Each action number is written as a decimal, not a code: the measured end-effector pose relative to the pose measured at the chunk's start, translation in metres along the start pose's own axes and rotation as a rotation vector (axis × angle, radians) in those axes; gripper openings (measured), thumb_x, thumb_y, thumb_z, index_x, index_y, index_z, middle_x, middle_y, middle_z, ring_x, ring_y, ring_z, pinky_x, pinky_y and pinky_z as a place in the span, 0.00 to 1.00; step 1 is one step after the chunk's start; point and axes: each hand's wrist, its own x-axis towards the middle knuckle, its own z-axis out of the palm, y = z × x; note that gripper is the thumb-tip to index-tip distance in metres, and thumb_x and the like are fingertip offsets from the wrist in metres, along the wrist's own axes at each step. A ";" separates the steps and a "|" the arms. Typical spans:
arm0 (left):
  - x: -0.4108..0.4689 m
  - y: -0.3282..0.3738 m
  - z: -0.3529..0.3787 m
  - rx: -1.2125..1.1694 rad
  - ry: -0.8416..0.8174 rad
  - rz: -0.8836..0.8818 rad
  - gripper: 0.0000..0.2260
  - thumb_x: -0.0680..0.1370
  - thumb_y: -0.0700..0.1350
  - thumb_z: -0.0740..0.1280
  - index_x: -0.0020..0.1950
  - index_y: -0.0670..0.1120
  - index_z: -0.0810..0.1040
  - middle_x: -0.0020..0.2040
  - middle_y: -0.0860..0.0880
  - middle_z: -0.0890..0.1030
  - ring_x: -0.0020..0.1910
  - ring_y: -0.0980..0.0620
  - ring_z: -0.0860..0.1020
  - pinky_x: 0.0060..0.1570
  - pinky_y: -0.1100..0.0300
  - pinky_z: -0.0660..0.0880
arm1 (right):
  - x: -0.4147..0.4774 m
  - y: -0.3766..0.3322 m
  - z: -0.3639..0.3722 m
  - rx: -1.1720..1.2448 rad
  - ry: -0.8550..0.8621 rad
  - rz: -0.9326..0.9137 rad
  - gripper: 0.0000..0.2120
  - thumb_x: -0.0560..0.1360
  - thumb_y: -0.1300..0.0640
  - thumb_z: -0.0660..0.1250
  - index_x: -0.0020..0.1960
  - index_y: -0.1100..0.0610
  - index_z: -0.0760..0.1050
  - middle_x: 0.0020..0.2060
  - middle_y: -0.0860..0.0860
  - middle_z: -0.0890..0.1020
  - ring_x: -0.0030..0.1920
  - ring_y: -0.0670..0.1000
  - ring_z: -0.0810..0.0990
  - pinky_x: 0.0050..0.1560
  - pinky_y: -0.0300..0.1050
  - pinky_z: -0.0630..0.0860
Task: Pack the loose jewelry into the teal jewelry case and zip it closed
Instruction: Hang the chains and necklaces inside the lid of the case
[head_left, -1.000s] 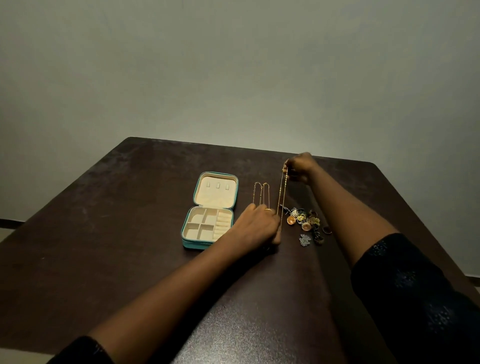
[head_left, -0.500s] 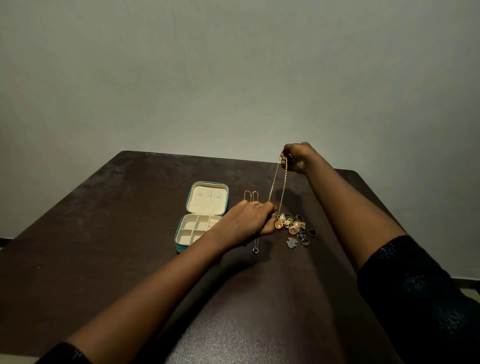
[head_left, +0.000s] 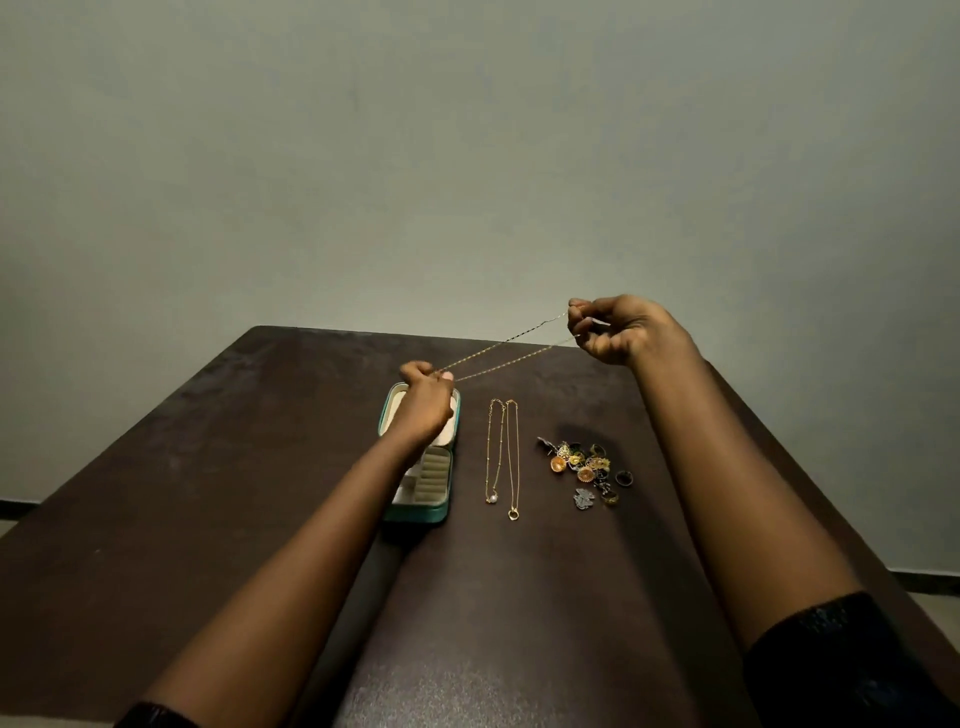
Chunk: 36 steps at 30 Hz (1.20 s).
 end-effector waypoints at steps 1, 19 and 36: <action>0.000 0.003 0.001 -0.197 0.035 -0.046 0.10 0.82 0.46 0.54 0.62 0.49 0.57 0.52 0.47 0.72 0.38 0.52 0.74 0.37 0.58 0.68 | -0.004 0.003 0.000 0.033 -0.013 0.010 0.12 0.77 0.71 0.52 0.42 0.65 0.73 0.35 0.56 0.74 0.28 0.47 0.73 0.20 0.33 0.70; -0.014 0.036 -0.005 -0.334 -0.182 0.106 0.14 0.82 0.45 0.55 0.67 0.48 0.66 0.43 0.52 0.83 0.54 0.52 0.77 0.55 0.51 0.62 | -0.037 0.059 0.017 -0.675 -0.094 -0.461 0.05 0.71 0.70 0.68 0.47 0.67 0.79 0.37 0.58 0.81 0.37 0.52 0.81 0.37 0.40 0.82; -0.035 0.061 -0.015 -0.245 -0.424 0.048 0.14 0.81 0.43 0.57 0.67 0.45 0.68 0.38 0.49 0.73 0.31 0.56 0.69 0.35 0.60 0.67 | -0.038 0.071 0.017 -0.684 -0.435 -0.278 0.10 0.75 0.70 0.60 0.47 0.57 0.74 0.39 0.51 0.82 0.41 0.49 0.83 0.52 0.47 0.75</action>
